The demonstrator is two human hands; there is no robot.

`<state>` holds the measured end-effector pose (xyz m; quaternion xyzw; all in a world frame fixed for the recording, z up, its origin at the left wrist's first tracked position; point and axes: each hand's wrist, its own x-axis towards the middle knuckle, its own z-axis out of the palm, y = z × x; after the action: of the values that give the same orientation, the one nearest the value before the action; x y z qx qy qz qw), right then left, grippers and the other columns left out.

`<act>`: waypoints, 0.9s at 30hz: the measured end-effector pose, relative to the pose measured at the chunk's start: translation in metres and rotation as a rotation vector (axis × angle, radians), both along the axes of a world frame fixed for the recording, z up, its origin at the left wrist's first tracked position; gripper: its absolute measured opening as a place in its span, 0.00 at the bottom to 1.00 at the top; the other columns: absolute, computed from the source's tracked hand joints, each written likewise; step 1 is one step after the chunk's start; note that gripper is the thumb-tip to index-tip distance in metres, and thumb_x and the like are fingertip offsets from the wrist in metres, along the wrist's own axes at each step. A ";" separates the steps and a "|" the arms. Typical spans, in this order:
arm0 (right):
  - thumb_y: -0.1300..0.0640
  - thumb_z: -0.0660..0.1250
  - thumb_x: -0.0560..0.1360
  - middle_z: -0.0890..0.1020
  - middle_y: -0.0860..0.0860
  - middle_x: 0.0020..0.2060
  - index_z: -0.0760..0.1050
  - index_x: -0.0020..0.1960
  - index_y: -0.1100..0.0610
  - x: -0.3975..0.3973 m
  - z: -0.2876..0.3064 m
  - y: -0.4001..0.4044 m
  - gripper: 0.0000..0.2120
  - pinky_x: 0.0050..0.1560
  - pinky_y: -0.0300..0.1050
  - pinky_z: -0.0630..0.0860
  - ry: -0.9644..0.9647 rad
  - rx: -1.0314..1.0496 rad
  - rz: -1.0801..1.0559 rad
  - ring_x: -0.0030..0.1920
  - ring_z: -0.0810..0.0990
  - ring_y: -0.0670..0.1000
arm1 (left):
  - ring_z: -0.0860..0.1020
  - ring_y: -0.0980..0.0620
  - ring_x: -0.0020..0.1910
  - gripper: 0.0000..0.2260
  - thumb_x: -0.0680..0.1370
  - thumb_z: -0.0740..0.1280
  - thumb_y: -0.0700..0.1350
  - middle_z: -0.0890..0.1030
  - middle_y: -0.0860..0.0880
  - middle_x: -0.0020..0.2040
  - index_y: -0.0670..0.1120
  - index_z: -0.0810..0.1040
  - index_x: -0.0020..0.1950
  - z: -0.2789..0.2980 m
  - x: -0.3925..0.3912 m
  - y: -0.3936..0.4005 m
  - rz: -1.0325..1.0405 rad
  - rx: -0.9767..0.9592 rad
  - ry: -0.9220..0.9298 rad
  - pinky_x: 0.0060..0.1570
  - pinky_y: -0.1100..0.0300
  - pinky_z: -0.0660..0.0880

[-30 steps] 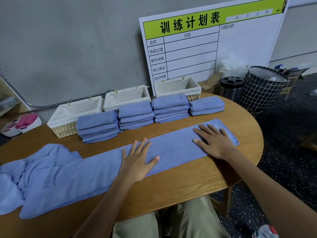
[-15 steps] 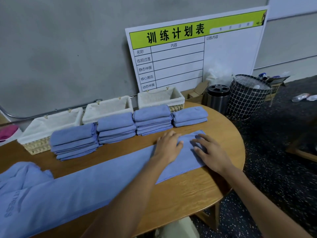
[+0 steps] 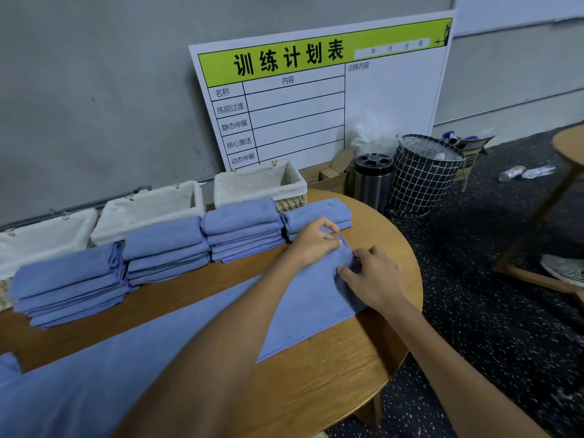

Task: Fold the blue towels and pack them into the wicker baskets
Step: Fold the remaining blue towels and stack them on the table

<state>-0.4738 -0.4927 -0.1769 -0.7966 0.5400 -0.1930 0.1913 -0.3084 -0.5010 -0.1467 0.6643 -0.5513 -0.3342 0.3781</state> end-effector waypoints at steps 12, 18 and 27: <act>0.51 0.70 0.76 0.74 0.49 0.30 0.72 0.39 0.56 -0.016 0.011 0.019 0.12 0.35 0.48 0.67 -0.550 0.078 0.014 0.32 0.71 0.49 | 0.76 0.64 0.33 0.11 0.77 0.73 0.39 0.82 0.52 0.44 0.49 0.79 0.57 0.017 0.017 0.023 -0.045 -0.203 0.009 0.40 0.67 0.73; 0.55 0.70 0.76 0.74 0.49 0.30 0.74 0.40 0.61 0.014 0.035 0.046 0.12 0.33 0.45 0.65 -0.674 0.085 0.127 0.31 0.70 0.45 | 0.79 0.58 0.37 0.13 0.77 0.71 0.33 0.83 0.47 0.46 0.47 0.79 0.58 0.042 0.051 0.062 -0.001 -0.210 0.153 0.39 0.66 0.76; 0.59 0.70 0.74 0.76 0.45 0.28 0.76 0.36 0.55 0.130 0.085 0.144 0.08 0.34 0.38 0.67 -0.667 0.096 0.401 0.31 0.72 0.41 | 0.81 0.45 0.42 0.15 0.84 0.52 0.48 0.84 0.44 0.45 0.46 0.78 0.57 0.084 0.156 0.190 0.136 -0.133 0.641 0.45 0.54 0.76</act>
<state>-0.3440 -0.3487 -0.0920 -0.7699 0.2901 -0.3749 0.4272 -0.1519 -0.3107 -0.0629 0.5345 -0.3796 -0.4634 0.5962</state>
